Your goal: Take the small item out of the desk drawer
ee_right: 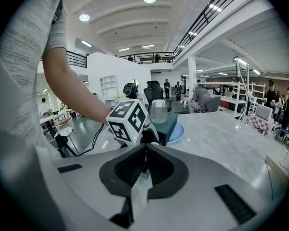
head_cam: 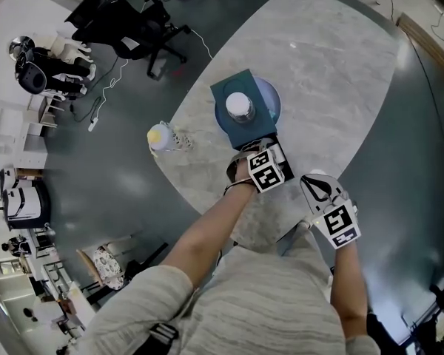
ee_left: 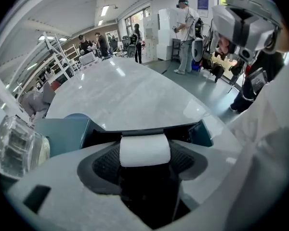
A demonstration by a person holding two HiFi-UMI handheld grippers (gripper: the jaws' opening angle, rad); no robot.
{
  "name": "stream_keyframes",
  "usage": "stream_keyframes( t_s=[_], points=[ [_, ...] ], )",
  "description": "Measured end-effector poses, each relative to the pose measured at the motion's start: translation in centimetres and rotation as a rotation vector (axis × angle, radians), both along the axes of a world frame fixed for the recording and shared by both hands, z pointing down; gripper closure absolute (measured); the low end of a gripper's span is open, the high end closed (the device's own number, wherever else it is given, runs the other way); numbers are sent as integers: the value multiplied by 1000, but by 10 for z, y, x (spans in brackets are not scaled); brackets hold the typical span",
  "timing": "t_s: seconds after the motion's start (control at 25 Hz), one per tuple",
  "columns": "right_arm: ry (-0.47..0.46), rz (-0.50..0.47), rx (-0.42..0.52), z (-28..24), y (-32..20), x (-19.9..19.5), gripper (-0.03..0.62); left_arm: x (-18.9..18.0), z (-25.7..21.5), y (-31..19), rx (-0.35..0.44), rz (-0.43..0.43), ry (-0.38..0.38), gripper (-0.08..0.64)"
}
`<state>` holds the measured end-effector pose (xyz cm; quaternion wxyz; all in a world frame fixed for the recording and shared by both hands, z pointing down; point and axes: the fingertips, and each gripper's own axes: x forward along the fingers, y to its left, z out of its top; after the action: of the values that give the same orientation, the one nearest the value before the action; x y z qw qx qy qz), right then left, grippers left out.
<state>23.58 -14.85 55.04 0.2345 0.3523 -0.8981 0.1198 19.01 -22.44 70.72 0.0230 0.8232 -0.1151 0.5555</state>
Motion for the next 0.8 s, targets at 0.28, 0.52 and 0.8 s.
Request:
stream_keyframes(
  t_s=[0.28,0.52,0.8],
  points=[
    [-4,28,5,-5,0,3,583,1,-3,2,8,23,-1,253],
    [-10,37,14,-13,0,1,583,2,-23,5,25,14,51,254],
    [-35,41,21,-24,-3,-10,583,1,-60,8,46,-61,190,255]
  ],
)
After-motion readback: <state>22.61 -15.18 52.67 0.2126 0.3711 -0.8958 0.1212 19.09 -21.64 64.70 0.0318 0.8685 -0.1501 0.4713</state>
